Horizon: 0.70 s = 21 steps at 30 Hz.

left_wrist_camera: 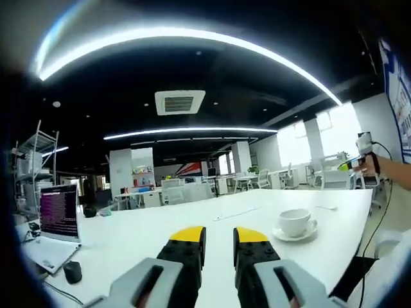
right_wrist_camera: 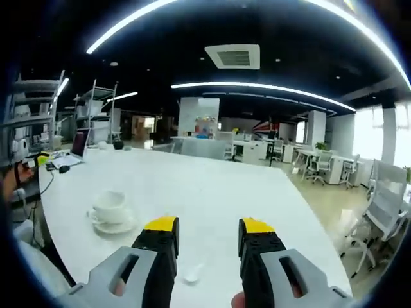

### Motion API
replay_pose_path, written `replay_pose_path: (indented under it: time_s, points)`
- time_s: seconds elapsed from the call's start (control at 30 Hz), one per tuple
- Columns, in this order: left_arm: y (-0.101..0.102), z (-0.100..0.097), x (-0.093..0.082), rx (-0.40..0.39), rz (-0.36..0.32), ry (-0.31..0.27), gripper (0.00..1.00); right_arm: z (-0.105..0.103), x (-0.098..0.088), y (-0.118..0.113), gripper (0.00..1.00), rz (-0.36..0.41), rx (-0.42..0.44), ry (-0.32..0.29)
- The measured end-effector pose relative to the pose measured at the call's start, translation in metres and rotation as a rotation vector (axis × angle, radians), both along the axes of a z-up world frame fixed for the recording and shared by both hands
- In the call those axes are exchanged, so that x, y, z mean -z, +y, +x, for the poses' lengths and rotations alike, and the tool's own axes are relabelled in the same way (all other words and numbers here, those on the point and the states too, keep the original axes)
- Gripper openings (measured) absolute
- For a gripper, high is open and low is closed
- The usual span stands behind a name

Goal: Tidy tabletop coffee trays, cups and spoons，present forward

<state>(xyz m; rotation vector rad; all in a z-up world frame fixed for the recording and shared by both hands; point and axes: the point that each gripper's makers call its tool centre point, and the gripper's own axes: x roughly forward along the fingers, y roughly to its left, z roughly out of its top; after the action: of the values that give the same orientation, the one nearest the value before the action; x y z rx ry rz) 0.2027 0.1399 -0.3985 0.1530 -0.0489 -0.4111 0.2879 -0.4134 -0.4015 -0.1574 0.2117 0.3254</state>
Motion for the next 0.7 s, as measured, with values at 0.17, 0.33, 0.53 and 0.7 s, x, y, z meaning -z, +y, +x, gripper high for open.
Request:
replay_pose_path:
  time_s: [0.17,0.33,0.53,0.7]
  points:
    - [-0.010,-0.002,-0.013,0.047,0.096,-0.006,0.20,0.013,0.015,0.009,0.37,0.036,-0.018,0.113]
    - [-0.019,-0.004,-0.023,0.098,0.104,-0.002,0.20,0.028,0.031,0.007,0.36,0.002,0.001,0.189]
    - [-0.032,-0.004,-0.020,0.155,0.164,0.027,0.20,0.044,0.053,0.007,0.35,-0.027,0.019,0.308]
    - [-0.036,-0.001,-0.018,0.174,0.186,0.045,0.20,0.056,0.069,0.006,0.33,-0.086,0.027,0.389]
